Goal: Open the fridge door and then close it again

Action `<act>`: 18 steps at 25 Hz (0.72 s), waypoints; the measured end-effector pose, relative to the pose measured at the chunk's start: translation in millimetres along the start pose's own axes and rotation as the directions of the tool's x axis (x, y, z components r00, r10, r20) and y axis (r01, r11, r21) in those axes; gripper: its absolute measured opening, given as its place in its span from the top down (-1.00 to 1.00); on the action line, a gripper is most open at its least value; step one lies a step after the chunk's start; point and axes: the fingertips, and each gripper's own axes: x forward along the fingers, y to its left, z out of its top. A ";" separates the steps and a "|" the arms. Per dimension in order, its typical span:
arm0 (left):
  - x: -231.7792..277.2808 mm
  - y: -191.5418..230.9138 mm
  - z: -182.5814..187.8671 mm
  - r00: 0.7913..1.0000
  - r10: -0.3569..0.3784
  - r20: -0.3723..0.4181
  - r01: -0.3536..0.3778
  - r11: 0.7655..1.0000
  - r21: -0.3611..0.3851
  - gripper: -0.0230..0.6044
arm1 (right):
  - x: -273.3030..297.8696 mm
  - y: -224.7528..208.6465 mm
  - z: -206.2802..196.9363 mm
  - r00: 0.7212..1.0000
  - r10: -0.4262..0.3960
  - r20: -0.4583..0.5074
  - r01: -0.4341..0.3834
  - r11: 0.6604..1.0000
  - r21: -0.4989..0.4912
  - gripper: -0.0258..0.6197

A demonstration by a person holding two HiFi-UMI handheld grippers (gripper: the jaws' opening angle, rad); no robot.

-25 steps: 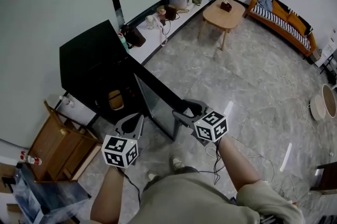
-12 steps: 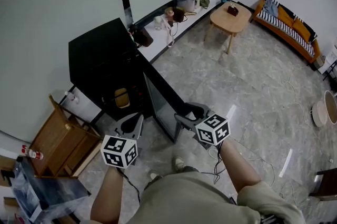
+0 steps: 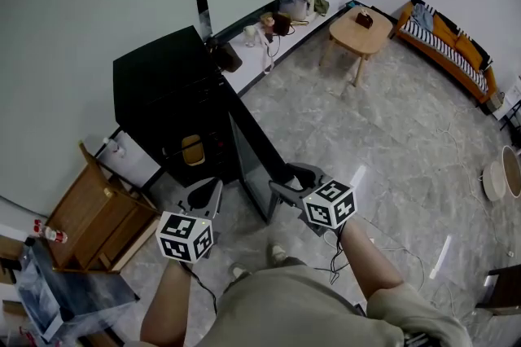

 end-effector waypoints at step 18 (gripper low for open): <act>-44.3 26.8 -13.7 0.998 0.060 -0.005 -0.060 0.998 -0.018 0.89 | 32.0 57.5 5.4 0.996 0.085 0.002 -0.085 0.996 -0.026 0.19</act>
